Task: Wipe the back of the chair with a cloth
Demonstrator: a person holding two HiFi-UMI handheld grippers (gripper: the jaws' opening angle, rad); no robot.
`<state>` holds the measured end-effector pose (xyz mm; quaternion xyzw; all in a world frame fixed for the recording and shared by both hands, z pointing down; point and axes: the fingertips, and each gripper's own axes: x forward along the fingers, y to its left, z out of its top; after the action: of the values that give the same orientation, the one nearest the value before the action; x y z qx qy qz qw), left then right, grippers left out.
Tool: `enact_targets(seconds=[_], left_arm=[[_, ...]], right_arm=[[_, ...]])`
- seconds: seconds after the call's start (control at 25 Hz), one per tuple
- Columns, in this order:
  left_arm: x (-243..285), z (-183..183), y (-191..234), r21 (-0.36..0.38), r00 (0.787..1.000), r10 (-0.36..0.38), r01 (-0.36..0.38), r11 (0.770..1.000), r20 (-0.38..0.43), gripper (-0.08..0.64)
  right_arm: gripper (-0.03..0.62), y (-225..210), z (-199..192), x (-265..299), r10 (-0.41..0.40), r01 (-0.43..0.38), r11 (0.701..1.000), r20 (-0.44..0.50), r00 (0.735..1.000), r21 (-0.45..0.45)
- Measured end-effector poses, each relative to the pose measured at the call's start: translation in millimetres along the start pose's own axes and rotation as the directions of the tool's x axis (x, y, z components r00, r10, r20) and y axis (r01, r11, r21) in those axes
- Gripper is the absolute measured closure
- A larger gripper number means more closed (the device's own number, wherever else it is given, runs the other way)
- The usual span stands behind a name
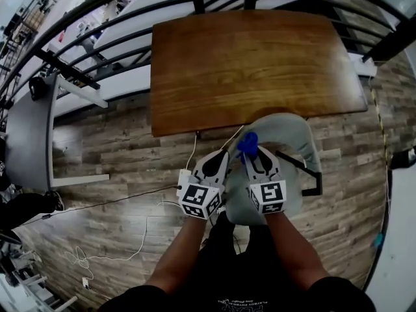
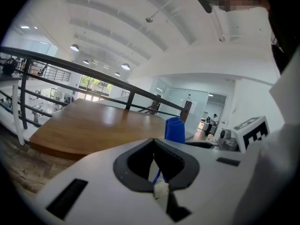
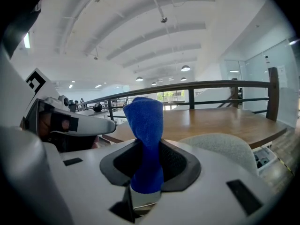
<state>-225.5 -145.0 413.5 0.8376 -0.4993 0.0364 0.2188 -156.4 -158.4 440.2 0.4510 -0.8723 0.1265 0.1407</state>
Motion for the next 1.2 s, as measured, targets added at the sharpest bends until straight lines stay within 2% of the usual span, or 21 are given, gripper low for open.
enact_targets(seconds=[0.32, 0.6, 0.92, 1.2], left_arm=[[39.2, -23.4, 18.1, 0.015, 0.999, 0.046, -0.046, 0.999, -0.016, 0.554], [57.2, -35.2, 19.9, 0.016, 0.997, 0.072, -0.072, 0.997, -0.025, 0.554], [70.3, -43.8, 17.1, 0.007, 0.995, 0.098, -0.098, 0.995, -0.032, 0.554], [76.9, -47.7, 7.1, -0.013, 0.994, 0.1, -0.1, 0.995, -0.038, 0.554]], right_arm=[[0.483, -17.4, -33.4, 36.8, 0.013, -0.013, 1.0, -0.029, 0.999, 0.004], [0.483, -38.0, -47.0, 47.4, 0.022, -0.021, 1.0, -0.037, 0.999, 0.022], [0.483, -51.0, -46.7, 58.4, 0.027, -0.026, 0.999, -0.02, 0.999, 0.037], [0.483, -64.4, -41.2, 56.8, 0.014, -0.014, 0.996, 0.002, 1.0, 0.093]])
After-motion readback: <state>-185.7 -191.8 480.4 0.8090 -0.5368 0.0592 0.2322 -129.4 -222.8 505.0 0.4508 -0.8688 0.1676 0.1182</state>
